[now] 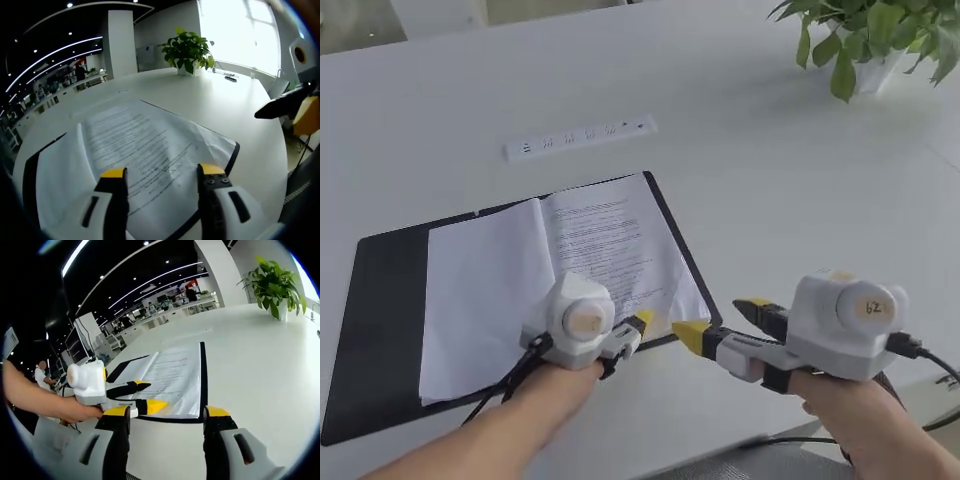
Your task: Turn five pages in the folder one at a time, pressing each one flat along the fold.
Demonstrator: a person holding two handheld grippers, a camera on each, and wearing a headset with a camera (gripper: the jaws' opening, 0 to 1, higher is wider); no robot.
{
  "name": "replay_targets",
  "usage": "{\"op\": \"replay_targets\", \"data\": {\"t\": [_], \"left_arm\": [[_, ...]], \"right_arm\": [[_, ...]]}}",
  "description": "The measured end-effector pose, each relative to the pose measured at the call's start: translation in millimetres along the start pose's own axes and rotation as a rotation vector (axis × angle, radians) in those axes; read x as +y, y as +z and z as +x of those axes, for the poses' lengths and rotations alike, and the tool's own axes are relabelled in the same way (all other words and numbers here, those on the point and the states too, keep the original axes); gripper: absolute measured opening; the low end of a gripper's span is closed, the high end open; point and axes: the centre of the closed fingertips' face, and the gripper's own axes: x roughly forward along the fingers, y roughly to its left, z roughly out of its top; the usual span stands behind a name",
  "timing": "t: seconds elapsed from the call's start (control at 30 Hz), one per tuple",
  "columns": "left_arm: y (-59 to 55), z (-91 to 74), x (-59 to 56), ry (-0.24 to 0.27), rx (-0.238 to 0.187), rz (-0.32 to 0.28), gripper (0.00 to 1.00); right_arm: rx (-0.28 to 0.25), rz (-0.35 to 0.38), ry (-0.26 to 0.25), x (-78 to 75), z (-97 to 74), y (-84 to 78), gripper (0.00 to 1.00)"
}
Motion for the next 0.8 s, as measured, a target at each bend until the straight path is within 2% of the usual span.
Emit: {"op": "replay_targets", "data": {"t": [0.27, 0.4, 0.8], "left_arm": [[0.8, 0.2, -2.9, -0.004, -0.005, 0.006, 0.50], [0.3, 1.3, -8.1, -0.021, -0.009, 0.007, 0.44], [0.6, 3.1, -7.4, -0.023, -0.015, 0.004, 0.37]], "right_arm": [[0.000, 0.003, 0.004, 0.6, 0.0, -0.1, 0.57], [0.001, 0.000, 0.002, 0.2, -0.1, 0.0, 0.57], [0.007, -0.002, 0.002, 1.0, -0.2, -1.8, 0.56]]}}
